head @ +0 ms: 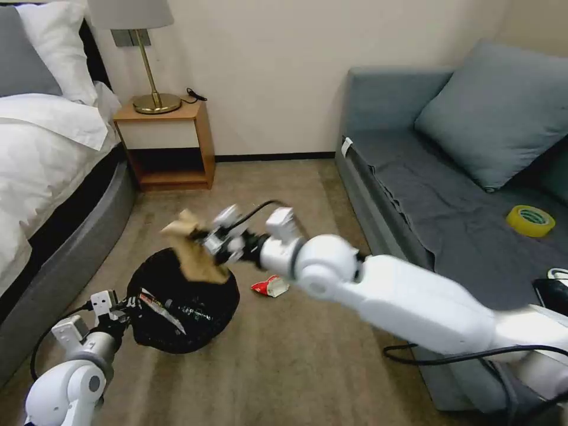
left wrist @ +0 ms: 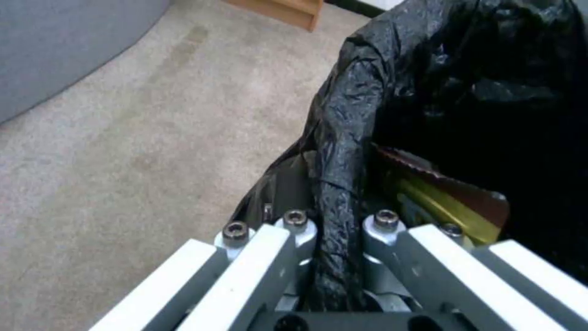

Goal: Pick up the trash bin, then pick up the garbage on the floor and place it into the trash bin.

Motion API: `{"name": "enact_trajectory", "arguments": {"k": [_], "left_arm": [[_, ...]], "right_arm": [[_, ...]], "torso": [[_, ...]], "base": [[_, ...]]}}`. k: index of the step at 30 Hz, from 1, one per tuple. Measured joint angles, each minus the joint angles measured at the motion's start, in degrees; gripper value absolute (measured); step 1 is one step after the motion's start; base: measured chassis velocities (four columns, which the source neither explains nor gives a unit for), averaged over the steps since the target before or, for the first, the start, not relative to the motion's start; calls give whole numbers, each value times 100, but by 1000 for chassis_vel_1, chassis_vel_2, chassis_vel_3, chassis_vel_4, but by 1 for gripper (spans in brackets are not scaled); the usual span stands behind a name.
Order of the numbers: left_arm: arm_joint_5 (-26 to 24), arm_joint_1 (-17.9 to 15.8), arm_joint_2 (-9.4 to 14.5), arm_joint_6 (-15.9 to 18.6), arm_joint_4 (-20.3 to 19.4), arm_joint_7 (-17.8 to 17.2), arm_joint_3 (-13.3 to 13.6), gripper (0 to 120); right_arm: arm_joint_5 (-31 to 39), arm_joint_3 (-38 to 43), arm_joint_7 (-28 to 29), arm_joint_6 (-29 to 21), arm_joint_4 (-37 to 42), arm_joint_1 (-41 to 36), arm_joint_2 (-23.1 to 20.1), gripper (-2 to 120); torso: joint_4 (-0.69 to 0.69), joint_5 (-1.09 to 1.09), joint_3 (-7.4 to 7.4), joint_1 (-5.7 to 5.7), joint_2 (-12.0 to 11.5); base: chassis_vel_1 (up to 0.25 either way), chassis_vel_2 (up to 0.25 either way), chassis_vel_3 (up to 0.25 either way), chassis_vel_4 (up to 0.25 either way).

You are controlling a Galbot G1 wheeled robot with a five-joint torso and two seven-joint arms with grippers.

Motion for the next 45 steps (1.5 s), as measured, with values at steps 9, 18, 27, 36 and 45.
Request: {"name": "enact_trajectory", "arguments": {"k": [9,18,27,36,45], "left_arm": [[-185,-18,82,2,24,4,-27,3],[-289,-27,127,1,29,19,-41,3],[-280,-48,83,41,-25,24,-23,3],[-247,-22,60,73,-57,11,-70,3],[-197,18,3,102,-97,-4,-162,3]], "right_arm": [[-406,-307,-78,54,-753,-123,613,0],[-611,-482,-14,53,-1016,-238,669,24],[-846,-425,170,-4,-970,-411,512,57],[-1106,-113,356,-16,-896,-662,394,86],[-1806,1066,997,96,-449,-1150,-324,100]], "torso": [[-1,-1,0,0,0],[-2,0,0,0,0],[-2,1,0,0,0],[-1,2,0,0,0],[-2,3,0,0,0]], "base": [[0,0,0,0],[0,0,0,0],[0,0,0,0],[0,0,0,0],[0,0,0,0]]}}
